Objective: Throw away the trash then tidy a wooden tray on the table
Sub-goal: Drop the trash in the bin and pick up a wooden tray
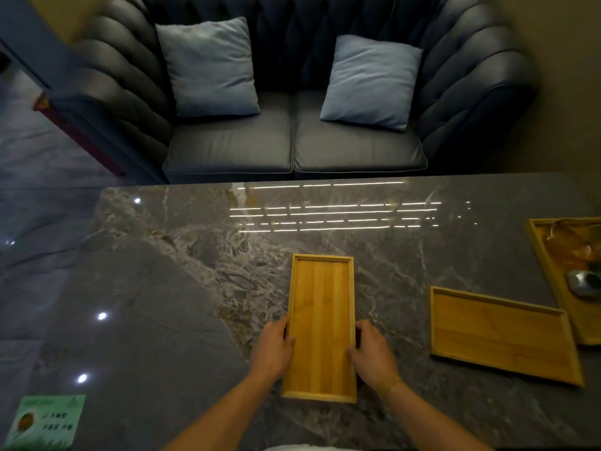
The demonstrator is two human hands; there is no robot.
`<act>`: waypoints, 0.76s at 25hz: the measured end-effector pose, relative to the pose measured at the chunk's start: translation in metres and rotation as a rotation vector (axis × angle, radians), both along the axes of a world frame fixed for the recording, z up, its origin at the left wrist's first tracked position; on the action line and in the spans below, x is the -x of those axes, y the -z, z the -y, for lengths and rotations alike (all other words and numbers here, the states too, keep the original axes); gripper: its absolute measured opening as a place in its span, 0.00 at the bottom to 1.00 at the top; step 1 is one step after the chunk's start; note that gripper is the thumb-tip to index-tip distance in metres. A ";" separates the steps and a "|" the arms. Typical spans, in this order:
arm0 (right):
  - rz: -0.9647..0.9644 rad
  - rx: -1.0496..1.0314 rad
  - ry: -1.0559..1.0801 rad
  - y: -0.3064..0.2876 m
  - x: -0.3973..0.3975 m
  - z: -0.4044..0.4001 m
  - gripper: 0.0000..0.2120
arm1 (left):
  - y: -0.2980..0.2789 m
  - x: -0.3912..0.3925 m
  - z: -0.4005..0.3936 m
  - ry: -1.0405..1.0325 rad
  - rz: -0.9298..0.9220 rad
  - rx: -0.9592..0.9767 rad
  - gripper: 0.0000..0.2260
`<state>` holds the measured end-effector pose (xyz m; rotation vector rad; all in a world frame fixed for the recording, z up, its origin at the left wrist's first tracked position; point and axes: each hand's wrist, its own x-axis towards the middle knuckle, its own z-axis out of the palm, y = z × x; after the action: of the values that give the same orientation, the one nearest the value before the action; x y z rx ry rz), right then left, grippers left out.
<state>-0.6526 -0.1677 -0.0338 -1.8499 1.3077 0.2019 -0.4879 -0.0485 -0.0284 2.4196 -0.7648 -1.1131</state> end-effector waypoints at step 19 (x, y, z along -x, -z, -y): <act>-0.081 0.046 0.072 -0.012 0.014 0.007 0.23 | -0.012 -0.030 0.013 0.070 0.169 -0.002 0.16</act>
<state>-0.6665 -0.1749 -0.0220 -1.8463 1.4434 0.2118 -0.4582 -0.0613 -0.0168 2.5302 -0.9085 -0.9426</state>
